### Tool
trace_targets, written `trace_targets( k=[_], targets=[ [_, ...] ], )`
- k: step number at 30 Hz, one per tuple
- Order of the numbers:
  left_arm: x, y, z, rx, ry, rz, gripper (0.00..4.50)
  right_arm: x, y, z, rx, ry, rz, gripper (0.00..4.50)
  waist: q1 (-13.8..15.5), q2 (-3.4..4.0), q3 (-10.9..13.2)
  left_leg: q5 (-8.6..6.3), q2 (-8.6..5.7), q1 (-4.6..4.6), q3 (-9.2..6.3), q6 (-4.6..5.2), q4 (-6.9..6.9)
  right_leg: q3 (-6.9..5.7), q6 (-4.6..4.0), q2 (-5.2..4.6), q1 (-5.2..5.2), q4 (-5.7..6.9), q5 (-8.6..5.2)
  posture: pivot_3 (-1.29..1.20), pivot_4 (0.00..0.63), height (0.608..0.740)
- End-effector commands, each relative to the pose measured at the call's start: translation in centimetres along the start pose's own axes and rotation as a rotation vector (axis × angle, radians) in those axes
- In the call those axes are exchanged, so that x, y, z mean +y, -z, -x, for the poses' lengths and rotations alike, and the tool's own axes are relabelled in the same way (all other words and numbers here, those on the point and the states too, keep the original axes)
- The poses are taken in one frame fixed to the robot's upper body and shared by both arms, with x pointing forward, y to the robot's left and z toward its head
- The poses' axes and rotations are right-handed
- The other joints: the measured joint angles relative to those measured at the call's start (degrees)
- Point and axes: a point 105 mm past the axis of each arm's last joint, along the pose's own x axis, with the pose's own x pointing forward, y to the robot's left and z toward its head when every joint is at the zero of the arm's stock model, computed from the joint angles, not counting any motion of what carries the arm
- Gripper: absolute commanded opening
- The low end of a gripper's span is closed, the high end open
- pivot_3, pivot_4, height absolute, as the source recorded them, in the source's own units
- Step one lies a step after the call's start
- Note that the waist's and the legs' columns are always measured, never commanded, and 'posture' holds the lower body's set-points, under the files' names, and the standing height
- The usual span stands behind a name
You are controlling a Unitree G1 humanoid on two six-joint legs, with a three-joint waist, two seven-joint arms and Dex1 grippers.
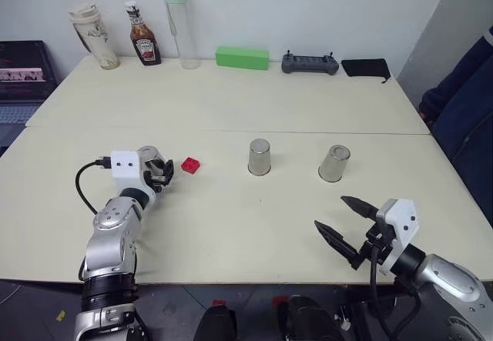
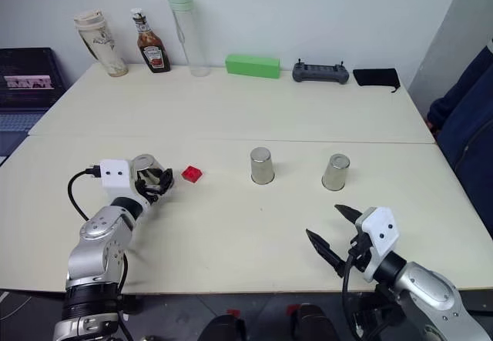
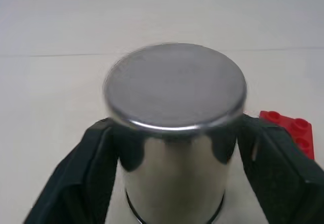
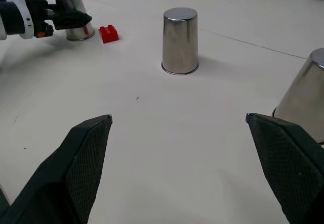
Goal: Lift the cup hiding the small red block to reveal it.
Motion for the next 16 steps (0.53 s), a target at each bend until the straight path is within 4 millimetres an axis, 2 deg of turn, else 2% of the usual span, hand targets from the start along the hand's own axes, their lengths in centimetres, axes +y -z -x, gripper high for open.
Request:
trace_targets(
  k=[1, 5, 10, 13, 16],
  targets=[
    [0.9, -2.0, 1.0, -0.049, 0.001, -0.04, 4.48, 0.4, -0.9, 0.1, -0.033, -0.008, 0.03, 4.5, -0.04, 0.0, 0.0, 0.0, 0.0, 0.0, 0.0, 0.0, 0.0, 0.0, 0.0, 0.0, 0.0, 0.0, 0.0, 0.0, 0.15, 0.74],
    [1.5, -2.3, 3.2, 0.005, 0.049, -0.065, 4.48, 0.6, -0.7, 0.2, -0.029, -0.012, 0.02, 4.5, -0.32, 0.0, 0.0, 0.0, 0.05, -0.01, 0.03, 0.0, -0.01, 0.03, 0.0, 0.0, -0.04, 0.0, 0.0, 0.0, 0.15, 0.74],
    [1.9, -0.6, 7.6, 0.205, 0.202, -0.096, 4.48, 0.6, -0.1, 0.6, -0.014, -0.009, 0.003, 4.5, -0.54, 0.03, 0.01, 0.0, 0.1, 0.03, 0.07, 0.0, -0.07, 0.05, -0.02, 0.0, -0.07, 0.01, -0.04, 0.0, 0.15, 0.74],
    [2.4, -0.6, 10.1, 0.26, 0.288, -0.086, 4.48, 0.1, 0.2, 1.0, -0.003, 0.004, 0.004, 4.5, -0.12, 0.05, 0.03, 0.0, 0.1, 0.03, 0.04, 0.0, -0.05, 0.0, 0.21, -0.01, -0.07, 0.02, -0.19, 0.0, 0.15, 0.74],
    [2.2, -1.1, 10.9, 0.265, 0.341, -0.102, 4.48, 0.0, 0.3, 1.1, -0.001, 0.003, 0.007, 4.5, -0.06, 0.0, 0.01, 0.01, 0.07, 0.08, 0.02, -0.01, -0.02, -0.02, 0.22, -0.02, -0.02, 0.02, -0.2, 0.0, 0.15, 0.74]
  ],
)
